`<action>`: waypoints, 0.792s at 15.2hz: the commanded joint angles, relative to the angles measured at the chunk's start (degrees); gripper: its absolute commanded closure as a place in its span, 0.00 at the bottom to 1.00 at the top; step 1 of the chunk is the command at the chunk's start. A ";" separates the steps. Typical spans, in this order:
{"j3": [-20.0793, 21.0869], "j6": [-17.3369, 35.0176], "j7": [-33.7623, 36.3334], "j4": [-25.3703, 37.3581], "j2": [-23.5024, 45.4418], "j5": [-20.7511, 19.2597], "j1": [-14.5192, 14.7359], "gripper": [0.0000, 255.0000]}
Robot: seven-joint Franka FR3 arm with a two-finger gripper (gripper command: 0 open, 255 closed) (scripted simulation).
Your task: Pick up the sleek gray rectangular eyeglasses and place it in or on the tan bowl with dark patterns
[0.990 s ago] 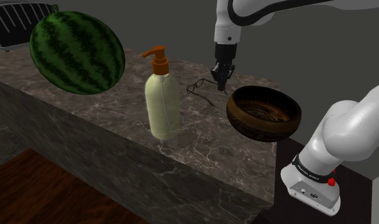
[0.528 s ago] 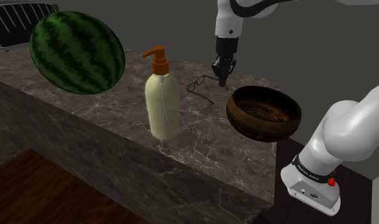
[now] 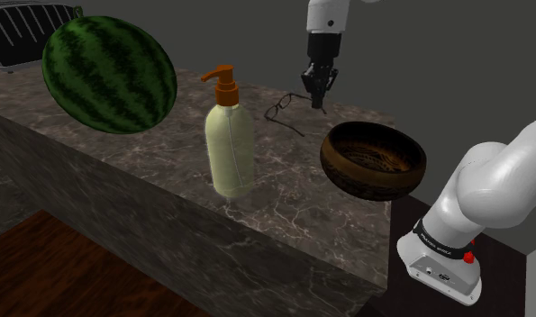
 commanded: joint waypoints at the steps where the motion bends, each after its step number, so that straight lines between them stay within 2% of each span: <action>1: -0.02 -1.61 0.25 1.81 0.20 -0.03 0.01 1.00; 12: -0.28 -10.03 1.37 12.10 2.01 -0.14 -0.04 1.00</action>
